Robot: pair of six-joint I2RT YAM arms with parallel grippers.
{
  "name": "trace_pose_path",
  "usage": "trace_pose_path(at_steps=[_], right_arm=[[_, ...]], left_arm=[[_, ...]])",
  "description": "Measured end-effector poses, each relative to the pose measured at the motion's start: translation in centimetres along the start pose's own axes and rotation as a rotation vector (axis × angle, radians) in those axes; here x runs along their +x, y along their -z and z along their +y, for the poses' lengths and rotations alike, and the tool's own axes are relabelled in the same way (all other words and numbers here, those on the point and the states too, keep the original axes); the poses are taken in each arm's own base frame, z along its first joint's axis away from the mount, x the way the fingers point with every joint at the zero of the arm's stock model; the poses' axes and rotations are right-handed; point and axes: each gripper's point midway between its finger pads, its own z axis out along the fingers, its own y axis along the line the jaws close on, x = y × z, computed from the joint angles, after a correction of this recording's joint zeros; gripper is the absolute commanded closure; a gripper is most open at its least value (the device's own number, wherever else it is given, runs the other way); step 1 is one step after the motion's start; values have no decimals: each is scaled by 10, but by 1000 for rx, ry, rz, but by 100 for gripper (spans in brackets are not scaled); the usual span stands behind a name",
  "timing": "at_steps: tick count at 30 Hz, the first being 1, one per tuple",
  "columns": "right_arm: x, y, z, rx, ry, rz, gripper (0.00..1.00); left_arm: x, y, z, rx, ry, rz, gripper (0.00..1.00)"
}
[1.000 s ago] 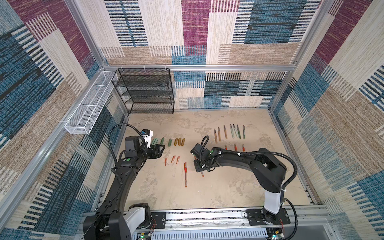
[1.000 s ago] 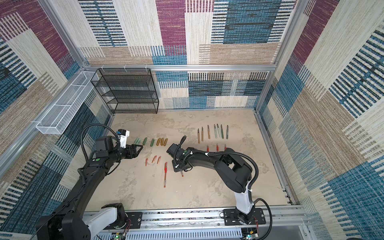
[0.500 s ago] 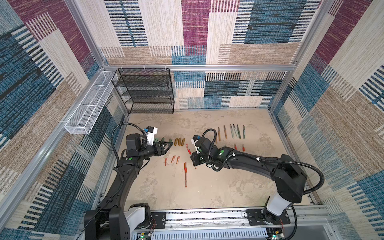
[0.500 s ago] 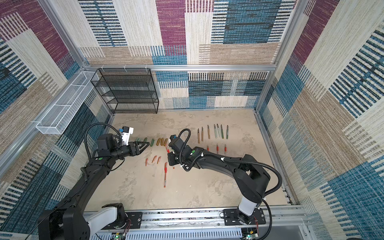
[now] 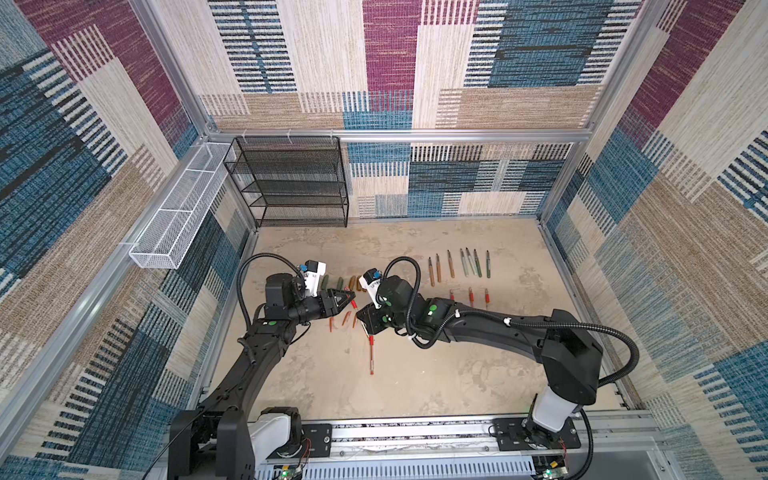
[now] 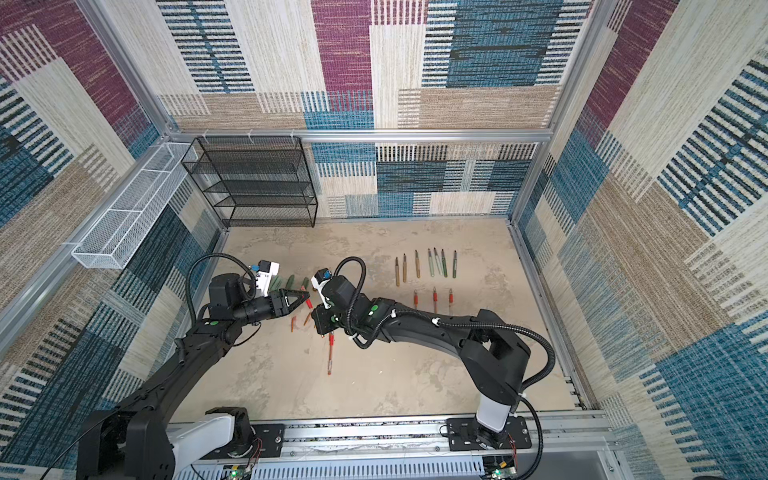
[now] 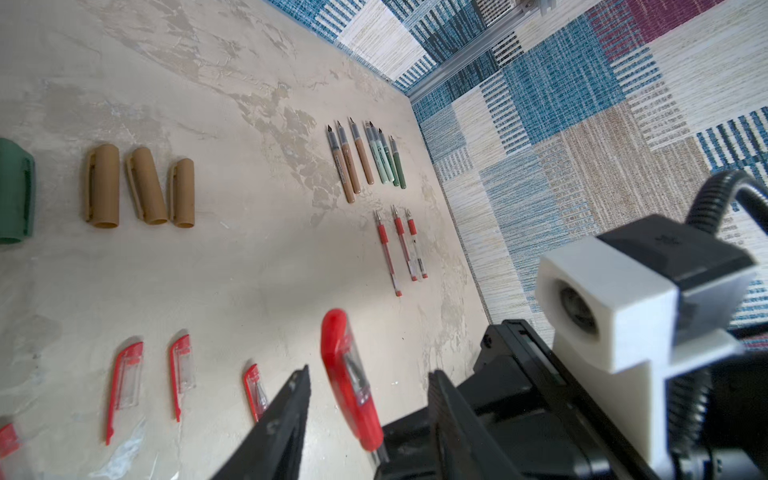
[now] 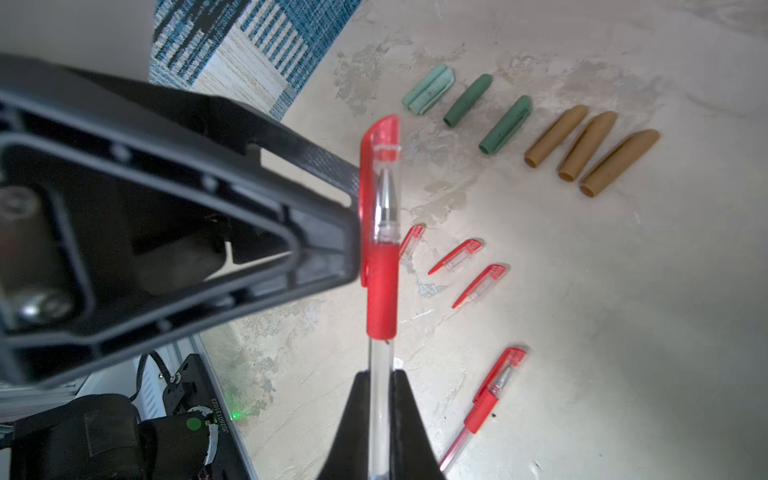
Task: Open the pen caps
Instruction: 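Raise the red pen cap-first toward the left gripper while left reaches for the cap, then close the left gripper on the red cap and pull the pen away with right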
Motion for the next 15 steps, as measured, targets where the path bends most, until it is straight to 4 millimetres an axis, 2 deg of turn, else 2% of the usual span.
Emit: trace_pose_path(at_steps=[4, 10, 12, 15], right_arm=[[1, 1, 6, -17, 13, -10, 100], [7, 3, 11, -28, 33, -9, 100], [10, 2, 10, -28, 33, -4, 100], [11, 2, 13, -34, 38, -1, 100]], left_arm=[[-2, -1, 4, -17, 8, -11, 67], [-6, 0, 4, -18, 12, -24, 74], [-7, 1, 4, -19, 12, -28, 82], [-10, 3, 1, -2, 29, -34, 100]])
